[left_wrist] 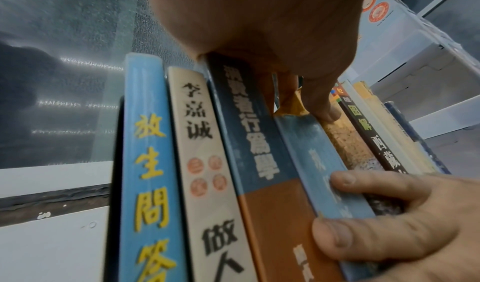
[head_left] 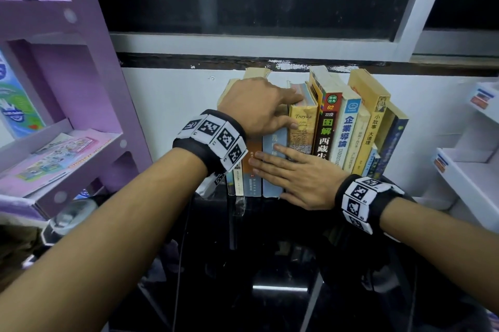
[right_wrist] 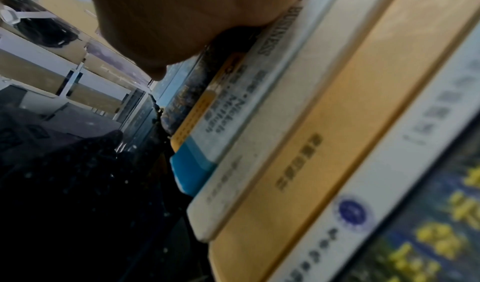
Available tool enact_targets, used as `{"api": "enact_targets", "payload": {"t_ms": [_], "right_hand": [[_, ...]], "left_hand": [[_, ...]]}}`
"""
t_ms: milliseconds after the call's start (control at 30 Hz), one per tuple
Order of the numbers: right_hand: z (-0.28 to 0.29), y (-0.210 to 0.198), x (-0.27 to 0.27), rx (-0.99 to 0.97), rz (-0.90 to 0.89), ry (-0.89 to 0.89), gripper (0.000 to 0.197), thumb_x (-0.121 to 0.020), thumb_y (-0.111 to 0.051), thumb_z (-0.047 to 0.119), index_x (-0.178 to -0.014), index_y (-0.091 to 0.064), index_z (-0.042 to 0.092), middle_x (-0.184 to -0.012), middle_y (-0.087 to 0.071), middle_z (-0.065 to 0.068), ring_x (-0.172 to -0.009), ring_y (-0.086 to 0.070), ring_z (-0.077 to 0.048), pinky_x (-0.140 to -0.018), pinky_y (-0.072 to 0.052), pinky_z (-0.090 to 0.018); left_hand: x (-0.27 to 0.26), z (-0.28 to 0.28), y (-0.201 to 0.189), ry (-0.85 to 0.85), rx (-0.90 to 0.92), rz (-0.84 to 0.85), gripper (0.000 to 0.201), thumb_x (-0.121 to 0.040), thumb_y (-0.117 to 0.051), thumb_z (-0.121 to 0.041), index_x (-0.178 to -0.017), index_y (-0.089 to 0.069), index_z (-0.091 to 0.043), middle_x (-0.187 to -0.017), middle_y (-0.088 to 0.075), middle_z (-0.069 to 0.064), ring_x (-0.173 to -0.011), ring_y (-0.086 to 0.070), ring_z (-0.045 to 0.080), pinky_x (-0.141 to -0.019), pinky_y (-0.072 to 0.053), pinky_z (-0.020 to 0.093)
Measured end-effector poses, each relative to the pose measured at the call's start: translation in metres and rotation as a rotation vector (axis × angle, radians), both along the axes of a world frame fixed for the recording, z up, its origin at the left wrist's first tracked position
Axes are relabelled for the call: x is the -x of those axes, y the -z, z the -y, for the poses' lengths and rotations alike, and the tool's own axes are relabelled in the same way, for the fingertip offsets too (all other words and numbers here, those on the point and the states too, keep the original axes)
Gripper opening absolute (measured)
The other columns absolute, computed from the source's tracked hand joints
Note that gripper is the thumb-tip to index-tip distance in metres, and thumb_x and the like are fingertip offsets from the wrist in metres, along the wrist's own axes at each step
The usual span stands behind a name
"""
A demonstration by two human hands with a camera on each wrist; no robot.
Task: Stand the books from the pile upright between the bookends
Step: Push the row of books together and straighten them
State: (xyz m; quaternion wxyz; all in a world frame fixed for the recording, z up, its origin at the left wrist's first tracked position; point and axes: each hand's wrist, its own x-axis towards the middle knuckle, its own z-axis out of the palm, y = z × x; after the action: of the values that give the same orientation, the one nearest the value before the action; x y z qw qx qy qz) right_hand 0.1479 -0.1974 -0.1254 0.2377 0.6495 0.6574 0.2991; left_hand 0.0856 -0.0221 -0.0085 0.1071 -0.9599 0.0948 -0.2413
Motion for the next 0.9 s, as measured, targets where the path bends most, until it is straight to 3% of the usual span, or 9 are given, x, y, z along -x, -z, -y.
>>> {"api": "enact_targets", "payload": {"t_ms": [300, 433, 600, 733, 900], "right_hand": [[-0.001, -0.002, 0.003, -0.008, -0.027, -0.005, 0.071, -0.098, -0.035, 0.047, -0.153, -0.016, 0.006, -0.161, -0.007, -0.01, -0.15, 0.0, -0.026, -0.121, -0.003, -0.046], [0.006, -0.007, 0.009, -0.041, -0.074, -0.027, 0.067, -0.1, -0.03, 0.048, -0.153, -0.018, 0.01, -0.161, -0.01, -0.009, -0.149, -0.004, -0.027, -0.12, -0.007, -0.047], [0.034, -0.016, 0.009, -0.097, -0.048, 0.002, 0.066, -0.1, -0.03, 0.05, -0.152, -0.026, 0.01, -0.161, -0.014, -0.009, -0.149, -0.007, -0.026, -0.12, -0.005, -0.05], [0.055, -0.024, 0.003, -0.108, -0.024, 0.026, 0.066, -0.099, -0.03, 0.048, -0.153, -0.022, 0.01, -0.161, -0.014, -0.009, -0.149, -0.007, -0.025, -0.12, -0.005, -0.05], [0.063, -0.017, -0.002, -0.096, -0.007, 0.015, 0.067, -0.098, -0.038, 0.046, -0.153, -0.022, 0.011, -0.161, -0.013, -0.008, -0.149, -0.005, -0.024, -0.12, -0.003, -0.05]], "left_hand": [[0.001, -0.001, 0.002, 0.014, 0.013, 0.003, 0.07, -0.077, -0.033, -0.079, -0.137, -0.042, -0.044, -0.128, -0.062, -0.008, -0.112, -0.059, 0.022, -0.086, -0.051, 0.037], [0.007, -0.001, 0.0, 0.043, 0.1, -0.018, 0.057, -0.084, -0.043, -0.07, -0.134, -0.048, -0.043, -0.128, -0.062, -0.008, -0.116, -0.056, 0.018, -0.089, -0.048, 0.034], [0.016, 0.003, -0.007, 0.116, 0.264, 0.007, 0.053, -0.09, -0.04, -0.06, -0.136, -0.049, -0.036, -0.131, -0.06, 0.001, -0.12, -0.052, 0.022, -0.094, -0.043, 0.036], [0.01, 0.021, -0.01, 0.244, 0.428, 0.051, 0.057, -0.091, -0.042, -0.055, -0.142, -0.041, -0.03, -0.144, -0.049, -0.003, -0.132, -0.042, 0.016, -0.108, -0.035, 0.036], [-0.004, 0.051, -0.007, 0.316, 0.508, 0.0, 0.063, -0.09, -0.051, -0.054, -0.146, -0.036, -0.029, -0.152, -0.035, -0.003, -0.14, -0.029, 0.013, -0.112, -0.021, 0.031]]}}
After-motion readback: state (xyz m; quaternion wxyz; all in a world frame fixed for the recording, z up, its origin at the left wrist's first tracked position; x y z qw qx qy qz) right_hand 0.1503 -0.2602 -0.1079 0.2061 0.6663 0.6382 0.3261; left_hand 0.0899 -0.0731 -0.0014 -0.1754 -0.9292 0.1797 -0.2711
